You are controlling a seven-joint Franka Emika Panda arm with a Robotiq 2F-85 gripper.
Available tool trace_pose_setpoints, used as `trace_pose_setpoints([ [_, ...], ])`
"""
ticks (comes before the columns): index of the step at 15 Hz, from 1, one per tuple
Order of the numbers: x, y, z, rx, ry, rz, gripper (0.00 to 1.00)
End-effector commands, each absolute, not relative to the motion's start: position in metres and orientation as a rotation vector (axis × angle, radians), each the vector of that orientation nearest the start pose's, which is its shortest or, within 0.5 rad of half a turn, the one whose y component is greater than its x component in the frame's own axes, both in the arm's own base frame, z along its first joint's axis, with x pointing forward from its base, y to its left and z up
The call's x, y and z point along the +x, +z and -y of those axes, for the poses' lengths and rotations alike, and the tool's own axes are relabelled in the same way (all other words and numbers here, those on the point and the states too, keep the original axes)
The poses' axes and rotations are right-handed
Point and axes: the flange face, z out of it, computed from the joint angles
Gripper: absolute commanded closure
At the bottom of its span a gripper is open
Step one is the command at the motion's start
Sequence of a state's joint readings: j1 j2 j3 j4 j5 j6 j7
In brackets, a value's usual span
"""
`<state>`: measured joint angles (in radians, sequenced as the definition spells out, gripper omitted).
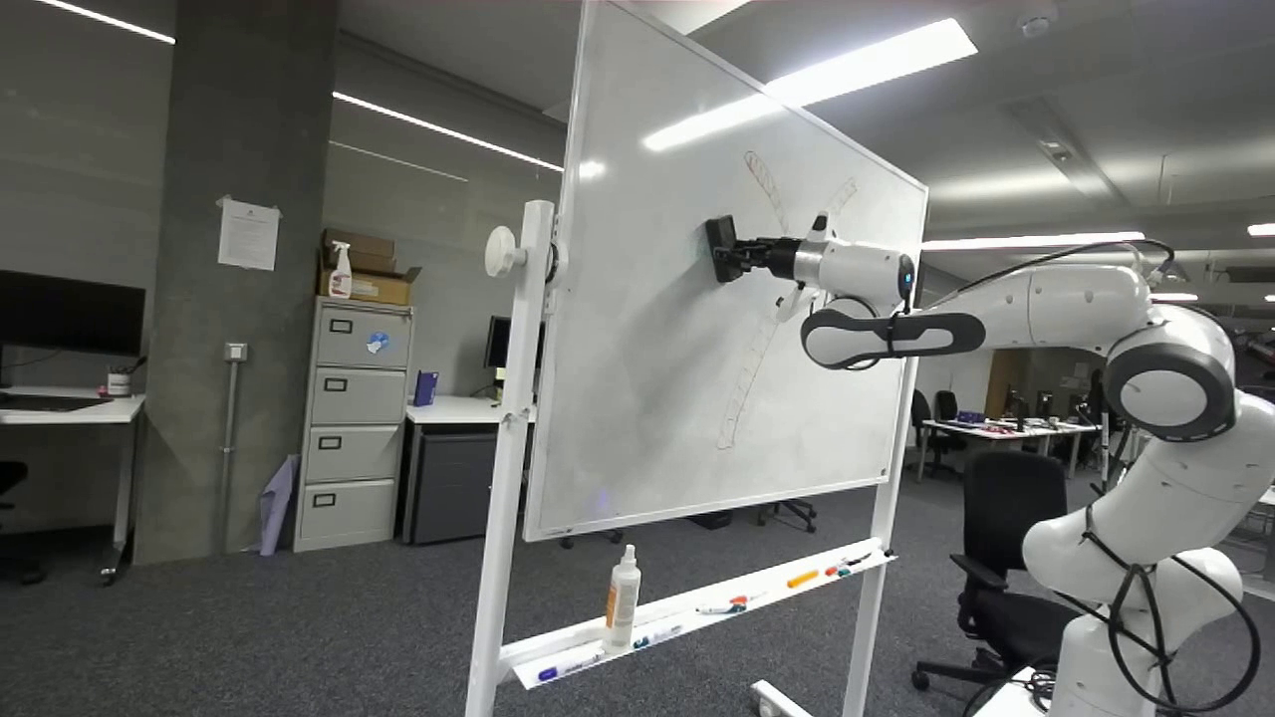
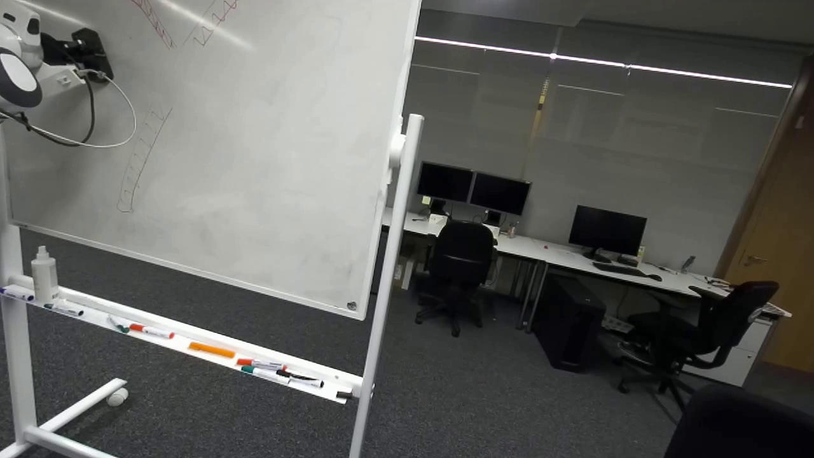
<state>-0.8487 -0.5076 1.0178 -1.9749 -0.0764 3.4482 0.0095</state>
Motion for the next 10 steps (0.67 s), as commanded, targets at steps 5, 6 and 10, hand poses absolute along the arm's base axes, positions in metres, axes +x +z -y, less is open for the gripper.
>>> trace_pose_setpoints([
  [5,0.464,0.734,-0.3,-2.062,-2.472,0.993,0.7],
  [6,0.465,0.732,-0.303,-2.061,-2.47,1.006,0.7],
  [10,0.468,0.734,-0.297,-2.058,-2.492,0.991,0.7],
])
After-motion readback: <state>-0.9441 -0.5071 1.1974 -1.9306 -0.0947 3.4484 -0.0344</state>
